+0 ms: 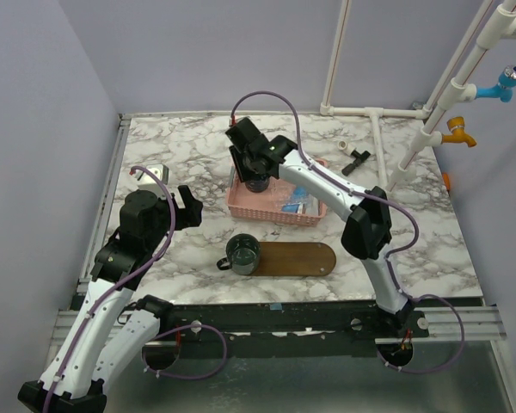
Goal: Prepare toiletry sets of a toothbrush and toothpaste on the tray
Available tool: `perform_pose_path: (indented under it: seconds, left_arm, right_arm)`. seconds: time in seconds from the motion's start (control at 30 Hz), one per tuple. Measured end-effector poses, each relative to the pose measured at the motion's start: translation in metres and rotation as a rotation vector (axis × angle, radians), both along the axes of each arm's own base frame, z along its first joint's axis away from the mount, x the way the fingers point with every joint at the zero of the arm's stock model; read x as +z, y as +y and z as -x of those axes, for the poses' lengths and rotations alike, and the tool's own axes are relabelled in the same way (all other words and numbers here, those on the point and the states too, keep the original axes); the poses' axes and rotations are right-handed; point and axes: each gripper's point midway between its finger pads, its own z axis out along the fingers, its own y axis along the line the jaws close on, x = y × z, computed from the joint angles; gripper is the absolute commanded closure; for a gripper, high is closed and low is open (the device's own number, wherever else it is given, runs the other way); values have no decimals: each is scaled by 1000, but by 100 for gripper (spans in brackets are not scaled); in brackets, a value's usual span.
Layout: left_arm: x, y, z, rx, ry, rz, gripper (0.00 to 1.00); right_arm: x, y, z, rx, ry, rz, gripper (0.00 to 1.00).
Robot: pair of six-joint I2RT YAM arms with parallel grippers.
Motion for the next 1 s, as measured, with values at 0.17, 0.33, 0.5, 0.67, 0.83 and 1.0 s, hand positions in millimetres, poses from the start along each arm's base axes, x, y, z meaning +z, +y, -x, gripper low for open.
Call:
perform_pose_path:
  seconds: [0.17, 0.33, 0.5, 0.67, 0.83, 1.0]
  left_arm:
    - [0, 0, 0, 0, 0, 0, 18]
    - [0, 0, 0, 0, 0, 0, 18]
    - [0, 0, 0, 0, 0, 0, 18]
    - [-2, 0, -1, 0, 7, -2, 18]
    - [-2, -1, -1, 1, 10, -2, 18]
    - [-3, -1, -1, 1, 13, -2, 18]
  right_arm:
    - [-20, 2, -8, -5, 21, 21, 59]
    - [-38, 1, -15, -9, 38, 47, 59]
    - [-51, 0, -20, 4, 47, 70, 59]
    - [-54, 2, -26, 19, 40, 78, 59]
    - [-68, 5, -29, 40, 50, 96, 59]
    - [-74, 5, -32, 52, 48, 105, 59]
